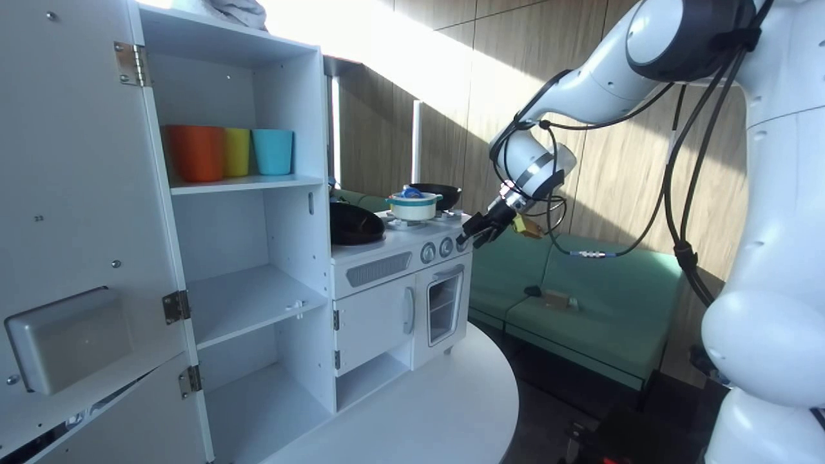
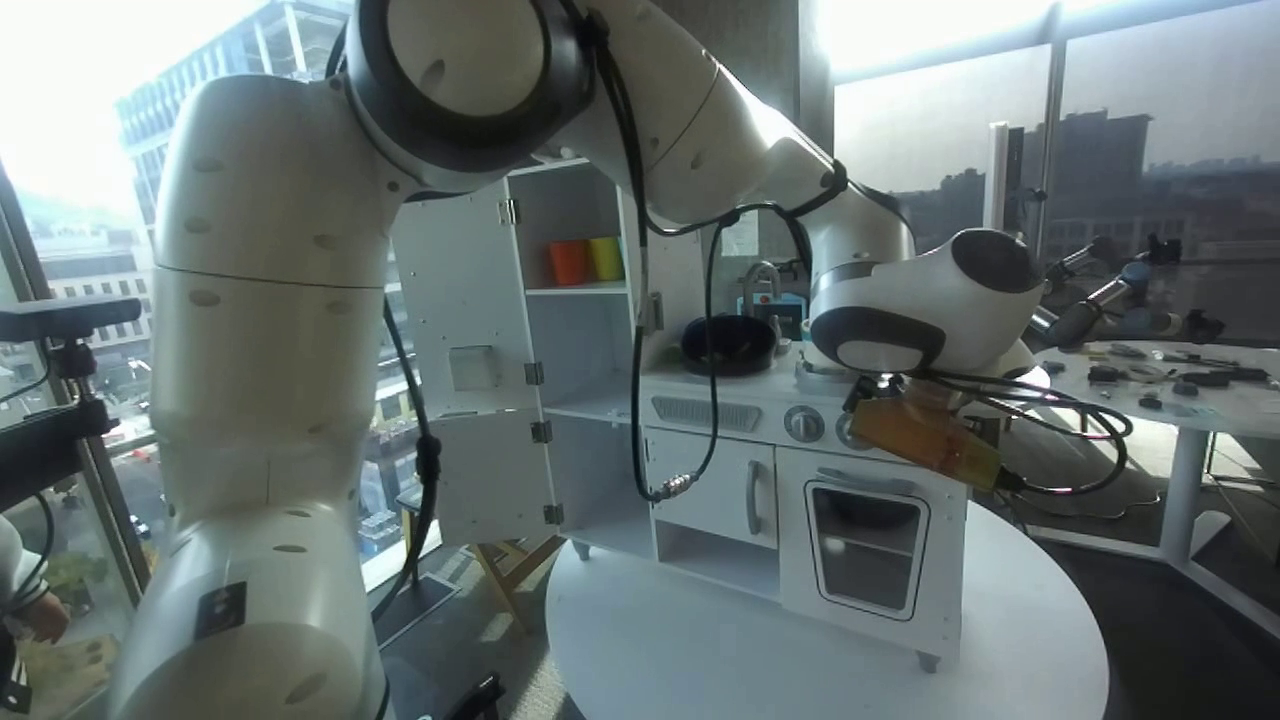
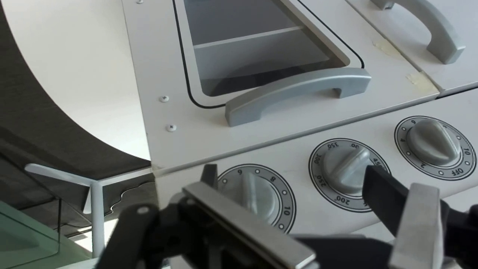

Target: Turn the first right switch to the left

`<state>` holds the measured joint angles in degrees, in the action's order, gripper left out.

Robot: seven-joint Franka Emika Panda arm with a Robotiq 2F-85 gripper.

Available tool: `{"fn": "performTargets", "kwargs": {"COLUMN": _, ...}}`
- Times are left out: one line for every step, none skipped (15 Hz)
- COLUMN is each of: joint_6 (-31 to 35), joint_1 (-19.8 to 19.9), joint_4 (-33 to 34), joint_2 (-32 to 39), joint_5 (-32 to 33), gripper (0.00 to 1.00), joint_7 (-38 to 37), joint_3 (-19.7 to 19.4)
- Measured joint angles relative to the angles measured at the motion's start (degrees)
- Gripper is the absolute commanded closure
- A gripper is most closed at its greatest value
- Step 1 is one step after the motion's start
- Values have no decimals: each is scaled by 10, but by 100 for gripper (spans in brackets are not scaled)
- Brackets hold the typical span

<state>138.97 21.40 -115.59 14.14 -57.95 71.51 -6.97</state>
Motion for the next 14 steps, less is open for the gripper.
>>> {"fn": "performTargets", "kwargs": {"joint_6": 8, "joint_1": -3, "joint_4": -4, "joint_2": -1, "joint_5": -3, "gripper": 0, "joint_7": 6, "joint_3": 0}}
{"fn": "performTargets", "kwargs": {"joint_6": 16, "joint_1": -6, "joint_4": -7, "joint_2": -2, "joint_5": -6, "gripper": 0, "joint_7": 10, "joint_3": -1}}
{"fn": "performTargets", "kwargs": {"joint_6": 23, "joint_1": -9, "joint_4": -10, "joint_2": -2, "joint_5": -8, "gripper": 0, "joint_7": 15, "joint_3": -1}}
{"fn": "performTargets", "kwargs": {"joint_6": 32, "joint_1": -13, "joint_4": -13, "joint_2": -2, "joint_5": -10, "gripper": 0, "joint_7": 19, "joint_3": -1}}
{"fn": "performTargets", "kwargs": {"joint_6": 45, "joint_1": -16, "joint_4": -15, "joint_2": -2, "joint_5": -12, "gripper": 0, "joint_7": 20, "joint_3": -1}}
{"fn": "performTargets", "kwargs": {"joint_6": 55, "joint_1": -19, "joint_4": -18, "joint_2": -2, "joint_5": -16, "gripper": 0, "joint_7": 22, "joint_3": -1}}
{"fn": "performTargets", "kwargs": {"joint_6": 64, "joint_1": -21, "joint_4": -19, "joint_2": -2, "joint_5": -21, "gripper": 0, "joint_7": 26, "joint_3": -1}}
{"fn": "performTargets", "kwargs": {"joint_6": 71, "joint_1": -23, "joint_4": -19, "joint_2": -2, "joint_5": -27, "gripper": 0, "joint_7": 29, "joint_3": -1}}
{"fn": "performTargets", "kwargs": {"joint_6": 78, "joint_1": -24, "joint_4": -19, "joint_2": -2, "joint_5": -32, "gripper": 0, "joint_7": 32, "joint_3": -1}}
{"fn": "performTargets", "kwargs": {"joint_6": 83, "joint_1": -25, "joint_4": -20, "joint_2": -2, "joint_5": -36, "gripper": 0, "joint_7": 35, "joint_3": -1}}
{"fn": "performTargets", "kwargs": {"joint_6": 89, "joint_1": -25, "joint_4": -19, "joint_2": -2, "joint_5": -38, "gripper": 0, "joint_7": 37, "joint_3": -1}}
{"fn": "performTargets", "kwargs": {"joint_6": 88, "joint_1": -26, "joint_4": -19, "joint_2": -1, "joint_5": -38, "gripper": 0, "joint_7": 37, "joint_3": -1}}
{"fn": "performTargets", "kwargs": {"joint_6": 88, "joint_1": -26, "joint_4": -20, "joint_2": 0, "joint_5": -38, "gripper": 0, "joint_7": 37, "joint_3": -2}}
{"fn": "performTargets", "kwargs": {"joint_6": 88, "joint_1": -26, "joint_4": -20, "joint_2": 2, "joint_5": -38, "gripper": 0, "joint_7": 37, "joint_3": -2}}
